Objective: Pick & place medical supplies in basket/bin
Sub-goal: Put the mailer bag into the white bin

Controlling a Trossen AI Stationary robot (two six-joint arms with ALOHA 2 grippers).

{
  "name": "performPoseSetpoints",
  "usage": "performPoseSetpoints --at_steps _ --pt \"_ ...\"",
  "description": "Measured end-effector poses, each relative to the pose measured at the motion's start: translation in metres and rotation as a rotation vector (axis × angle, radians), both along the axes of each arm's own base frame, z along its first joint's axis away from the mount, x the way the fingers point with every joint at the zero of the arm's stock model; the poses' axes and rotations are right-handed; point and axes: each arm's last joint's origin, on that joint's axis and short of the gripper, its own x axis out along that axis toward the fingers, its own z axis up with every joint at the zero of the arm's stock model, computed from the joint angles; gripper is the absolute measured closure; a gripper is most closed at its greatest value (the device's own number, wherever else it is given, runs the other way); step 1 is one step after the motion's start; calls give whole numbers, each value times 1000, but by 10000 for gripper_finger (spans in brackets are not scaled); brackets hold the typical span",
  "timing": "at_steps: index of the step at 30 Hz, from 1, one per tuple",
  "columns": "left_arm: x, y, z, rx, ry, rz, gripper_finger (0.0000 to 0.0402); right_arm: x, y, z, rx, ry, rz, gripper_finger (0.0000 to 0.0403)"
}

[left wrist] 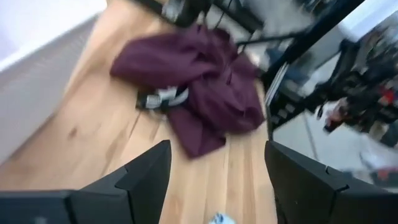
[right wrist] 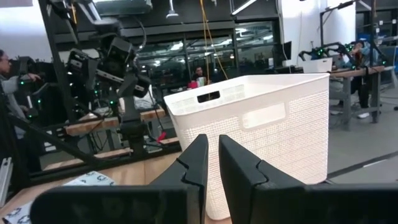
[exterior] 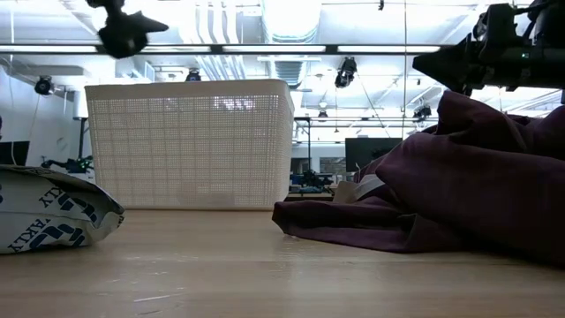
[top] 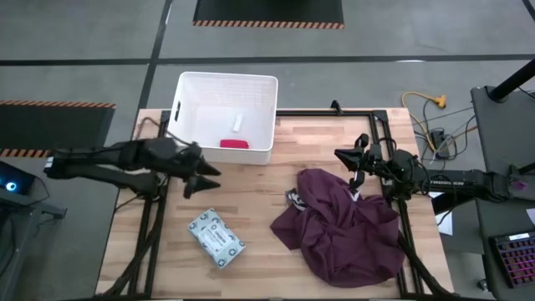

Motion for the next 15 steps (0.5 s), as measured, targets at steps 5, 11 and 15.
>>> performPoseSetpoints --at_steps 5,11,15 --pt "25 -3 21 -7 252 -32 160 0 0 0 -8 2 -1 371" --pt "50 -11 30 -12 543 -80 160 0 0 -1 -7 8 -1 371" --pt "64 -19 25 -39 629 -79 160 1 0 -3 -1 34 0 371"
